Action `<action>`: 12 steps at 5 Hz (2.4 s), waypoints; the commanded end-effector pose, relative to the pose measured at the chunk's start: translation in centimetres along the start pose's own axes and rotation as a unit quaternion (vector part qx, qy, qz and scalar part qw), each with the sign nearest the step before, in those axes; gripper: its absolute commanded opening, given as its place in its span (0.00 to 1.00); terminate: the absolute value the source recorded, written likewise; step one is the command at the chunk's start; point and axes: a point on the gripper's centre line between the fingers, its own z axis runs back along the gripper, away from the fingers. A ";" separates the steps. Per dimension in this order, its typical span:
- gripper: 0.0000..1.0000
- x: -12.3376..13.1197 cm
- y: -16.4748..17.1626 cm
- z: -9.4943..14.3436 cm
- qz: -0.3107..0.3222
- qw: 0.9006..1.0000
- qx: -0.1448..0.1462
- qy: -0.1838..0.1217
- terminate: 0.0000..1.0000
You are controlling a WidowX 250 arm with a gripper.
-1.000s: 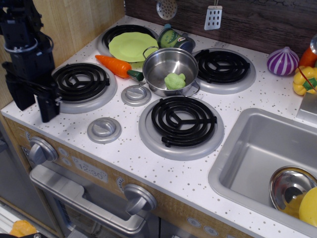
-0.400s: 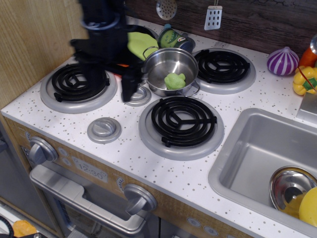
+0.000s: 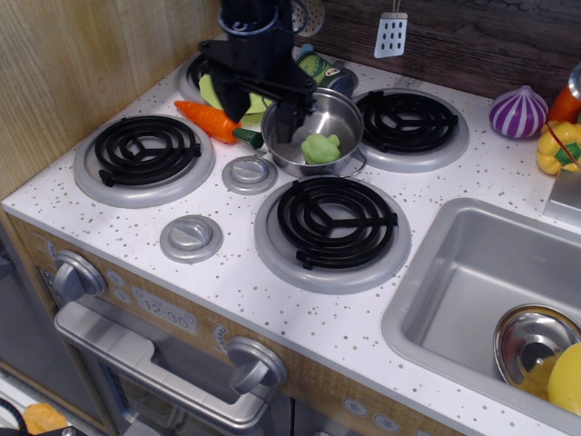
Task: Take broccoli out of pan
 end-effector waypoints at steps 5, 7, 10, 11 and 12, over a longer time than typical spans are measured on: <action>1.00 6.2 -0.7 -3.4 -0.080 0.992 0.007 -0.093 0.00; 1.00 5.9 -1.4 -2.5 -0.072 0.994 0.010 -0.088 0.00; 1.00 4.6 -0.9 -3.9 -0.073 0.994 0.010 -0.081 0.00; 1.00 4.3 -0.6 -5.0 -0.071 0.994 0.012 -0.082 0.00; 0.00 4.1 -0.2 -5.7 -0.068 0.995 0.014 -0.073 0.00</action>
